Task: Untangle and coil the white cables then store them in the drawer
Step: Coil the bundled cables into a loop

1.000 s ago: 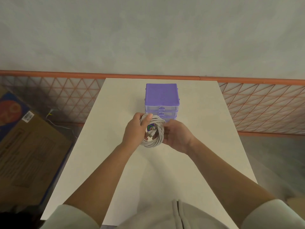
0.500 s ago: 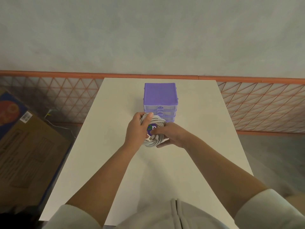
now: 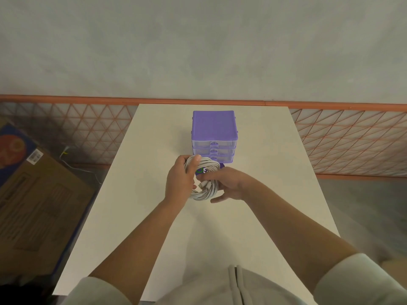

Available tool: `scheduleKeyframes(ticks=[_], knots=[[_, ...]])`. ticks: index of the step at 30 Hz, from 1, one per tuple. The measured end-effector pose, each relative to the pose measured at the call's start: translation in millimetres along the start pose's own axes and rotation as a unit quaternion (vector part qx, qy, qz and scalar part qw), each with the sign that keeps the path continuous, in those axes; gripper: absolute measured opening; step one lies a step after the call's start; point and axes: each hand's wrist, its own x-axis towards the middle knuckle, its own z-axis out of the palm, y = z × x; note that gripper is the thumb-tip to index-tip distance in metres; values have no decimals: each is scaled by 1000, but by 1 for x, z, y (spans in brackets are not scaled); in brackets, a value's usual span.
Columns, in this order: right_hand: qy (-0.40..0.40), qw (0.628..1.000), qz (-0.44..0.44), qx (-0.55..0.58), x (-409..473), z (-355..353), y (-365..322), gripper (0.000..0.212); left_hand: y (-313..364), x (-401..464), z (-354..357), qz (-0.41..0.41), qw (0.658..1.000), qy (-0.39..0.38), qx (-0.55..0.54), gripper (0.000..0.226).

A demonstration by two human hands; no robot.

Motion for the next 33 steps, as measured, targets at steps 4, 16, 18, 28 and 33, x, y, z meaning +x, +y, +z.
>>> scheduleKeyframes(ticks=[4, 16, 18, 28, 33], knots=[[4, 999, 26, -36, -4, -2, -4, 41, 3, 1, 0, 0, 1000, -11, 7, 29], [19, 999, -3, 30, -4, 3, 1, 26, 10, 3, 0, 18, 1000, 10, 4, 28], [52, 999, -1, -13, -3, 6, 2, 41, 10, 4, 1, 21, 1000, 5, 4, 26], [110, 991, -37, -73, -2, 5, 3, 37, 8, 1, 6, -5, 999, 8, -33, 24], [71, 990, -112, -40, -4, 3, 3, 49, 9, 5, 3, -14, 998, 14, -53, 29]])
